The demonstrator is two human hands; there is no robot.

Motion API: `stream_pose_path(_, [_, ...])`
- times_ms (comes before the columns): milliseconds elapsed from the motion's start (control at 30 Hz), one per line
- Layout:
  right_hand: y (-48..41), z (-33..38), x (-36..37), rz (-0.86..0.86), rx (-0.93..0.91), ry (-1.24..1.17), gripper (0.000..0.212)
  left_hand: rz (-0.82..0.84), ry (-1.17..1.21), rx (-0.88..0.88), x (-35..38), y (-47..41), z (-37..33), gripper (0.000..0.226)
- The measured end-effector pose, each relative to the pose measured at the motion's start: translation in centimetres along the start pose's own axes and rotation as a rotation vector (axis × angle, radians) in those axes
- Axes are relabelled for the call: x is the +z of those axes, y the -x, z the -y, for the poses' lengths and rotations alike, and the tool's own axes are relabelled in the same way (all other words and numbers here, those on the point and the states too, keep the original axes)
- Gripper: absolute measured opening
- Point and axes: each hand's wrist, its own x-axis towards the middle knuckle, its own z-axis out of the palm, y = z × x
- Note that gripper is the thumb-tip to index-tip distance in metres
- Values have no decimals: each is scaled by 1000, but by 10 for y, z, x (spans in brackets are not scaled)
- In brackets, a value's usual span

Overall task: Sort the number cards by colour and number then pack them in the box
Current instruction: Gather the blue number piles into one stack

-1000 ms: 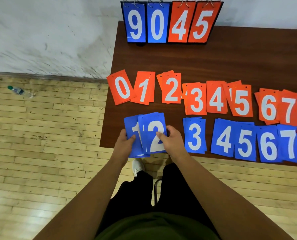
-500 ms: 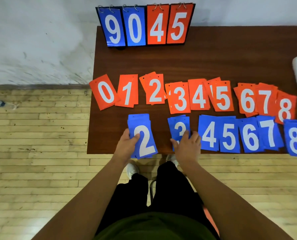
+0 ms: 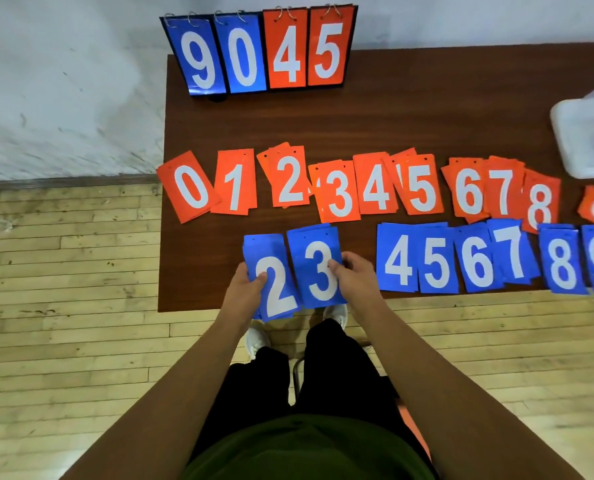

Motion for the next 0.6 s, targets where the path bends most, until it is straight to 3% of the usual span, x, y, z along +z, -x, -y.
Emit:
stream_pose_path(100, [7, 6, -8, 9, -32, -12, 13, 119, 49, 7, 22, 4, -14, 15])
stream_pose_path(167, [6, 6, -16, -60, -88, 83, 23, 180, 97, 25, 39, 5, -21, 13])
stream_pose_path(300, [5, 2, -26, -149, -173, 312, 17, 263, 88, 58, 68, 8, -28, 16])
stream_pose_path(433, [-4, -8, -47, -280, -264, 451, 32, 208, 46, 51, 81, 1, -26, 23])
stream_pose_path(500, [-14, -21, -64, -348, -252, 638, 43, 175, 47, 35, 82, -4, -24, 22])
stream_pose_path(600, [-21, -43, -74, -256, -216, 907, 47, 165, 35, -4, 80, -7, -24, 20])
